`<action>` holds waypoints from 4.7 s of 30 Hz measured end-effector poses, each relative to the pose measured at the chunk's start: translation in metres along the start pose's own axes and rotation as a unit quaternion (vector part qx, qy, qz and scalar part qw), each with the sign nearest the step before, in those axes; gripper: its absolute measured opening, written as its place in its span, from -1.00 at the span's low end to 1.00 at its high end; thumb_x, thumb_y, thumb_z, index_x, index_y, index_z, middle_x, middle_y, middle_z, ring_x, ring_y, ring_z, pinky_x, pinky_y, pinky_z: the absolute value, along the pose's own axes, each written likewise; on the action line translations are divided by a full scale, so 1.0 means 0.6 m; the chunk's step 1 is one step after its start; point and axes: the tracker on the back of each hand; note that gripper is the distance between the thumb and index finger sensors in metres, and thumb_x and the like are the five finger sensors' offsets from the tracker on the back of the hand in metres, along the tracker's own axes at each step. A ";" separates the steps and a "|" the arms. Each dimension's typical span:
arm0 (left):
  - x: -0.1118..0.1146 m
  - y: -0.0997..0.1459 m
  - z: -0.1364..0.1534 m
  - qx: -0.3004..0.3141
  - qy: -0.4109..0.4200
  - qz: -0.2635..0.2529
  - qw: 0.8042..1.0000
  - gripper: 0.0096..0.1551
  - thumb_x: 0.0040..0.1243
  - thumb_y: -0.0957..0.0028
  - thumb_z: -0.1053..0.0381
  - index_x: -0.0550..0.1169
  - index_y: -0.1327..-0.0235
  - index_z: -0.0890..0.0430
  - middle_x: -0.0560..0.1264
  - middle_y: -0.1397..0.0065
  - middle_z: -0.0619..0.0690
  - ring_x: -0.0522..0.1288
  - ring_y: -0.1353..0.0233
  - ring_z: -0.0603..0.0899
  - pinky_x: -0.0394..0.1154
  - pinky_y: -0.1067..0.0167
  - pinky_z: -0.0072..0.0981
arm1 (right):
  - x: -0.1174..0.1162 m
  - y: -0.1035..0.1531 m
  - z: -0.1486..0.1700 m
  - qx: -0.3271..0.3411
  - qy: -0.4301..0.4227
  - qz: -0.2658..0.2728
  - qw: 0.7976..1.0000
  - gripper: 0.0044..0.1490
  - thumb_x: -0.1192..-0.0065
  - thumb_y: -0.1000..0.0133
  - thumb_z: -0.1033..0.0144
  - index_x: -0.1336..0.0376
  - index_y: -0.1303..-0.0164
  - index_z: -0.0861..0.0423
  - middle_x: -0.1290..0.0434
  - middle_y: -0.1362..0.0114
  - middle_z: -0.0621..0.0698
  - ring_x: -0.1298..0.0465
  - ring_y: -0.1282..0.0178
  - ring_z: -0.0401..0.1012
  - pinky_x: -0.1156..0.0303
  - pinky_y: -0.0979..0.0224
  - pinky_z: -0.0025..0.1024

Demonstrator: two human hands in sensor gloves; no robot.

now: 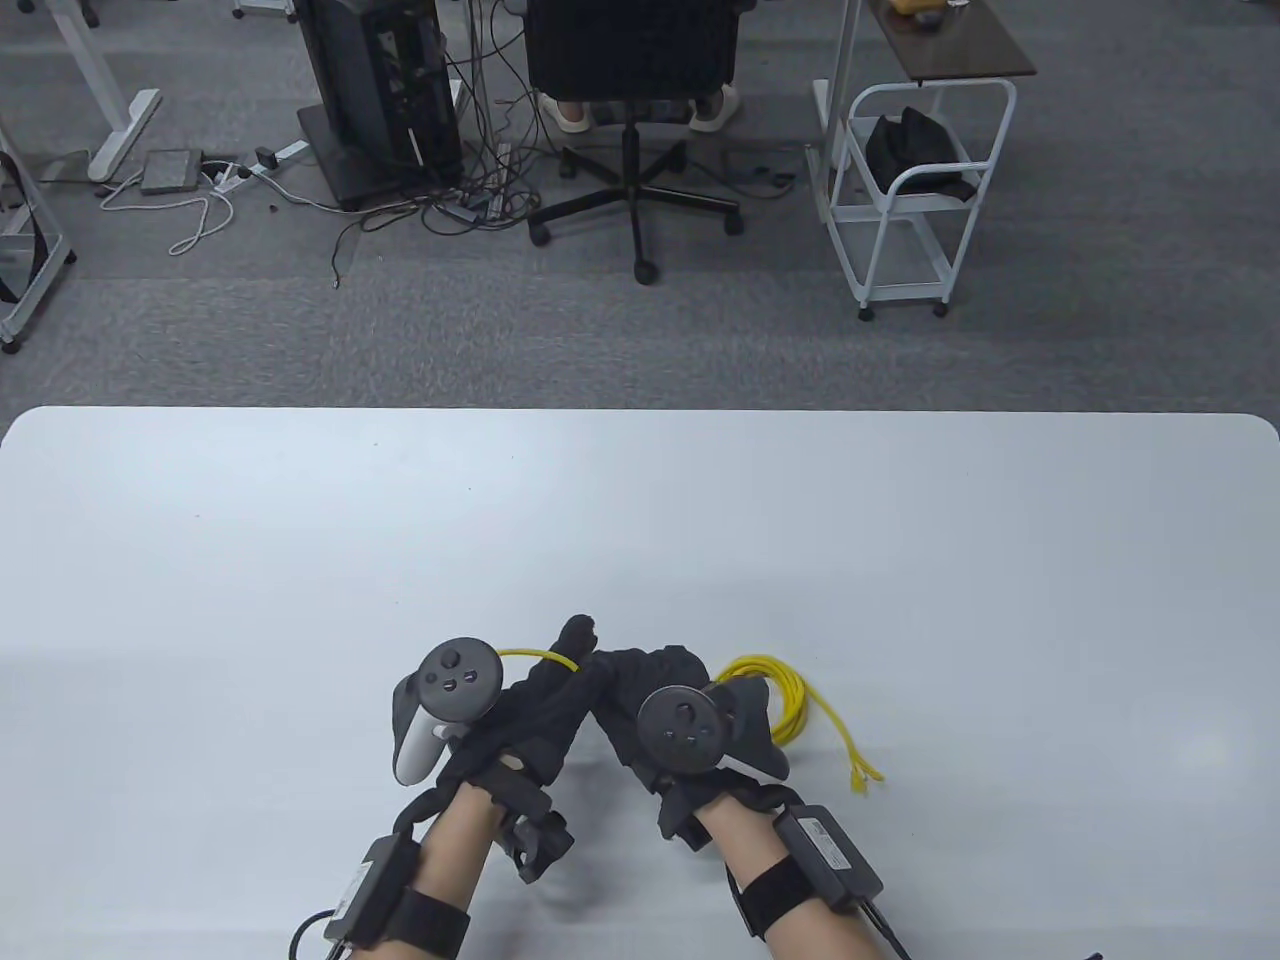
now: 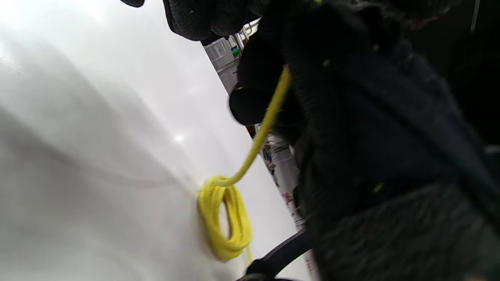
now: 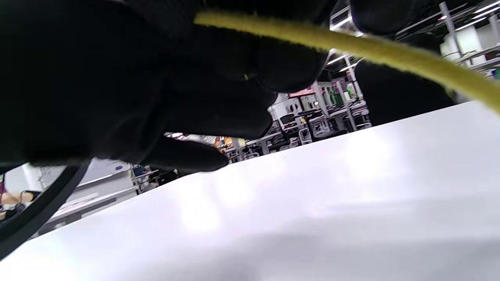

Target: Coil the rope

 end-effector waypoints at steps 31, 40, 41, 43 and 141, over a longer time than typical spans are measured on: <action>-0.025 0.012 -0.007 0.175 0.367 -0.036 0.913 -0.29 -0.31 -0.25 -0.33 0.58 -0.39 -0.08 0.57 -0.56 0.04 0.60 -0.44 0.23 0.42 -0.43 -0.01 | -0.050 -0.006 0.010 0.040 -0.075 -0.179 0.980 -0.48 -0.05 -0.29 0.10 -0.23 -0.41 0.06 -0.46 -0.39 0.16 -0.51 -0.27 0.13 -0.18 -0.46 0.40; 0.006 -0.002 -0.016 0.145 0.333 0.090 0.927 -0.23 -0.32 -0.29 -0.29 0.69 -0.25 0.06 0.79 -0.18 0.13 0.77 -0.10 0.23 0.60 -0.14 -0.02 | -0.031 -0.004 0.065 -0.023 -0.062 -0.168 0.984 -0.48 -0.07 -0.28 0.07 -0.26 -0.38 0.05 -0.41 -0.46 0.17 -0.46 -0.37 0.17 -0.11 -0.46 0.46; 0.007 -0.002 -0.016 0.139 0.317 0.111 0.932 -0.23 -0.34 -0.29 -0.29 0.68 -0.27 0.06 0.78 -0.20 0.13 0.77 -0.11 0.23 0.59 -0.14 -0.02 | -0.024 -0.002 0.074 -0.032 -0.061 -0.156 0.985 -0.48 -0.08 -0.28 0.07 -0.26 -0.37 0.05 -0.41 -0.47 0.17 -0.45 -0.38 0.17 -0.11 -0.46 0.47; 0.011 -0.005 -0.016 0.123 0.298 0.119 0.939 -0.23 -0.32 -0.29 -0.28 0.71 -0.22 0.06 0.80 -0.14 0.14 0.79 -0.05 0.23 0.61 -0.10 -0.02 | -0.014 -0.001 0.086 -0.044 -0.066 -0.144 0.986 -0.48 -0.10 -0.27 0.06 -0.26 -0.36 0.05 -0.40 -0.48 0.17 -0.45 -0.39 0.17 -0.10 -0.46 0.47; 0.042 -0.011 -0.013 -0.032 0.059 0.195 0.978 -0.27 -0.20 -0.33 -0.28 0.65 -0.34 0.13 0.72 -0.29 0.24 0.78 -0.10 0.22 0.62 -0.10 -0.11 | 0.036 0.008 0.104 -0.086 -0.155 -0.044 0.983 -0.49 -0.13 -0.27 0.08 -0.25 -0.34 0.09 -0.30 -0.56 0.21 -0.34 -0.49 0.24 -0.04 -0.46 0.53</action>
Point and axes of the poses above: the tracker on the back of each hand, its own z axis roughly to the little-finger side, its own y axis roughly from the fingertips to the wrist, x = y × z
